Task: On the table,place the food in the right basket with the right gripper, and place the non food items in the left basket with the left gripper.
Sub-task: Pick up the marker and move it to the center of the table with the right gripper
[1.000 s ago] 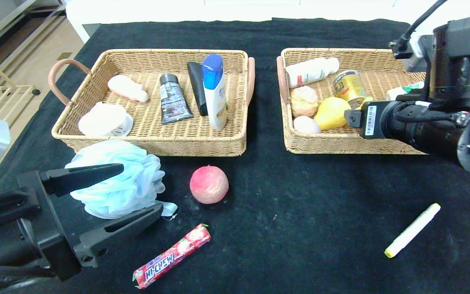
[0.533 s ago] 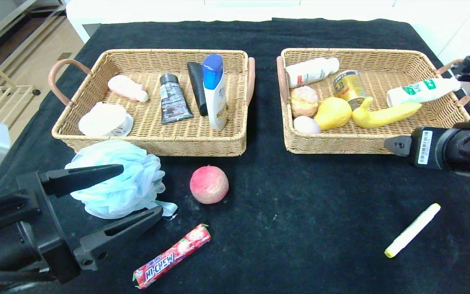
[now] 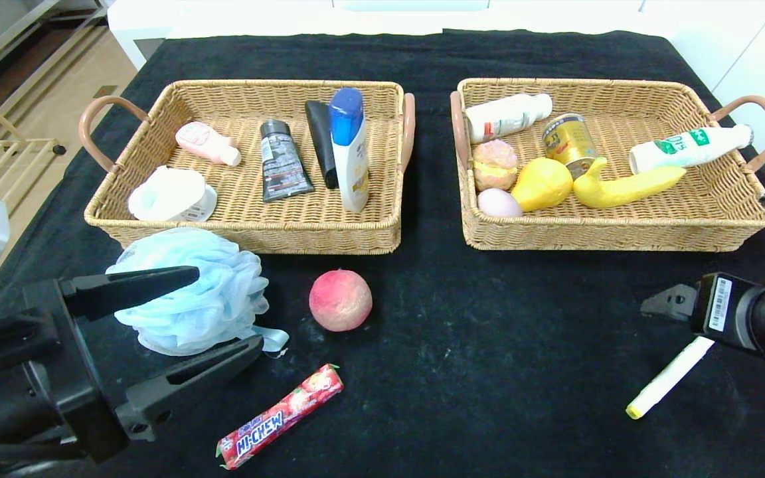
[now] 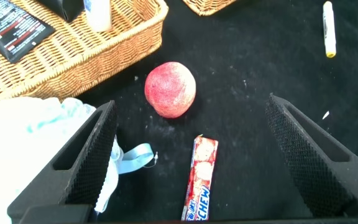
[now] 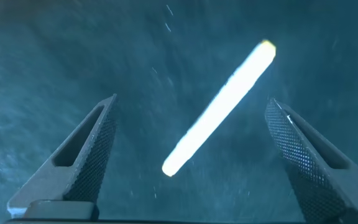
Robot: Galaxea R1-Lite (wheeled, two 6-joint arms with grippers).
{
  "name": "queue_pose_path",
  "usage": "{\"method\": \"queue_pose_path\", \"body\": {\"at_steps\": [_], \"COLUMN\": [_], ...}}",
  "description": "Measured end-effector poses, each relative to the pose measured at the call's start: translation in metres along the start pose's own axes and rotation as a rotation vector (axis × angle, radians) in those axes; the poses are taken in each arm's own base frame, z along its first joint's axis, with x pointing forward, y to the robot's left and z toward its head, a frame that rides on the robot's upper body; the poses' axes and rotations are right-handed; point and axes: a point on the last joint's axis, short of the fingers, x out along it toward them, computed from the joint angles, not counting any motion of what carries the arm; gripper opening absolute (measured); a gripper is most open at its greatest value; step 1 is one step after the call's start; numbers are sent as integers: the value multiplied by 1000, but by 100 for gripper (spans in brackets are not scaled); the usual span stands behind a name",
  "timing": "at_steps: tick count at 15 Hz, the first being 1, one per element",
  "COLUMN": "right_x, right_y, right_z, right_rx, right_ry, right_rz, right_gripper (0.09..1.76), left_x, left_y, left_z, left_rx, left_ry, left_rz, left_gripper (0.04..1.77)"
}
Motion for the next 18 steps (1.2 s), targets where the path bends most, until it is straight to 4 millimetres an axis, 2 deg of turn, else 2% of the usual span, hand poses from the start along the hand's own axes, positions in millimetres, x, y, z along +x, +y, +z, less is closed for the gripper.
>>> {"method": "queue_pose_path", "body": {"at_steps": [5, 12, 18], "right_x": [19, 42, 51], "right_y": [-13, -7, -9], "right_z": [-14, -20, -20], "right_rx": [46, 102, 116], "right_ry": [101, 147, 183], "right_rz": [-46, -14, -24], "right_gripper": [170, 171, 171], "left_x": [1, 1, 0], "left_y": [0, 0, 0], "left_z": [-1, -1, -1], "left_rx": [-2, -1, -3], "left_ry": [4, 5, 4], "left_rz": [-1, -2, -2], "left_gripper": [172, 172, 172]}}
